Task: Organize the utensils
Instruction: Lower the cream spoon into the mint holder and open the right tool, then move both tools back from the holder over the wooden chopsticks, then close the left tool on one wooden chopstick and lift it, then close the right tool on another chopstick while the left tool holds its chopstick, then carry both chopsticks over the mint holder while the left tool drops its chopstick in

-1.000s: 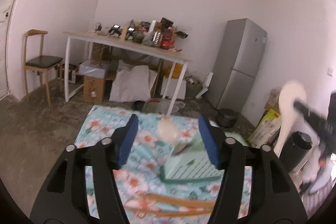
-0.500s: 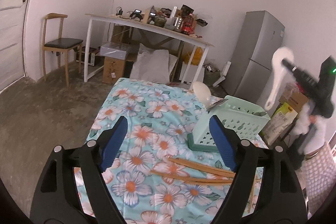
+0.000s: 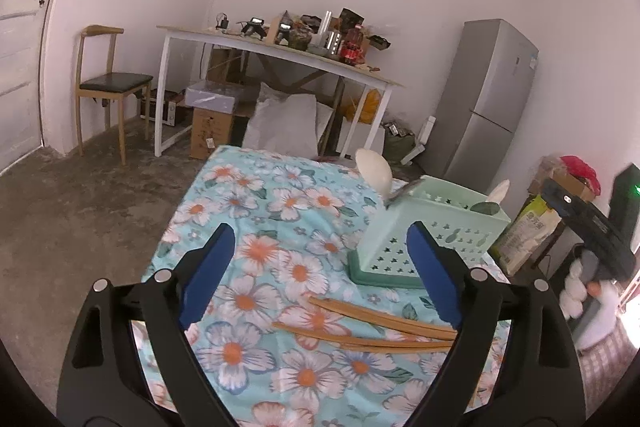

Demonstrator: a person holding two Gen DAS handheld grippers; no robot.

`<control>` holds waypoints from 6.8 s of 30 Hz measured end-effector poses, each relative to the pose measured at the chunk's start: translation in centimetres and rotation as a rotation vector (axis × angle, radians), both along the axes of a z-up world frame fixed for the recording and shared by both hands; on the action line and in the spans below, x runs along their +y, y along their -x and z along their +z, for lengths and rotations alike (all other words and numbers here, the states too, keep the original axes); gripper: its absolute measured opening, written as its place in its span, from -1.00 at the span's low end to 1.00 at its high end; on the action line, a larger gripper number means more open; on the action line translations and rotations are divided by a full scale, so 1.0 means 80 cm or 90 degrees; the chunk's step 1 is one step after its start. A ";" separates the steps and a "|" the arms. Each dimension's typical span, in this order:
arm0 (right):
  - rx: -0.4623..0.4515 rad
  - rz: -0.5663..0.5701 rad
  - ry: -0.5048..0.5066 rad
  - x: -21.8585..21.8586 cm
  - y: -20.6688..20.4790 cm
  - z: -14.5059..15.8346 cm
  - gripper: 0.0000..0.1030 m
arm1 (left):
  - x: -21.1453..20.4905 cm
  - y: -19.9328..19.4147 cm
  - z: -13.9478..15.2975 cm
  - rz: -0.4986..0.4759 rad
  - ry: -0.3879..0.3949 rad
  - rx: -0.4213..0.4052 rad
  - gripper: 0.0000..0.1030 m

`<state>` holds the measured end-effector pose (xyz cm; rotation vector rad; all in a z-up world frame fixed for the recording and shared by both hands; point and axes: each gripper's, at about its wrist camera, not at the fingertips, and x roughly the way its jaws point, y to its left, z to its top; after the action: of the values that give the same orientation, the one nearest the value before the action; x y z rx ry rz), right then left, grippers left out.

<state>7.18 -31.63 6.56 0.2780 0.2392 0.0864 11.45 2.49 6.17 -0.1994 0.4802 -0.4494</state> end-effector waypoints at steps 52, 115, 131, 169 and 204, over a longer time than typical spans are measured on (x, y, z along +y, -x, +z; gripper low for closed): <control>0.265 -0.081 -0.039 0.113 0.134 -0.185 0.87 | -0.092 0.103 -0.073 -0.163 -0.089 0.109 0.75; 0.338 -0.053 -0.041 0.094 0.127 -0.177 0.19 | -0.093 0.024 -0.140 -0.126 -0.139 0.349 -0.83; 0.363 -0.040 0.014 0.125 0.112 -0.183 0.88 | -0.080 -0.025 -0.155 -0.128 -0.048 0.402 -0.84; 0.356 0.365 0.386 0.342 -0.134 -0.125 -0.60 | 0.032 -0.011 -0.169 -0.041 0.121 0.350 -0.88; 0.081 0.081 0.115 0.132 0.066 0.060 -0.89 | 0.028 -0.008 -0.048 -0.062 0.102 0.253 -0.89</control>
<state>1.88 -21.08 11.40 0.0879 0.3890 0.1725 12.06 4.74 2.35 -0.4262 0.8472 -0.5468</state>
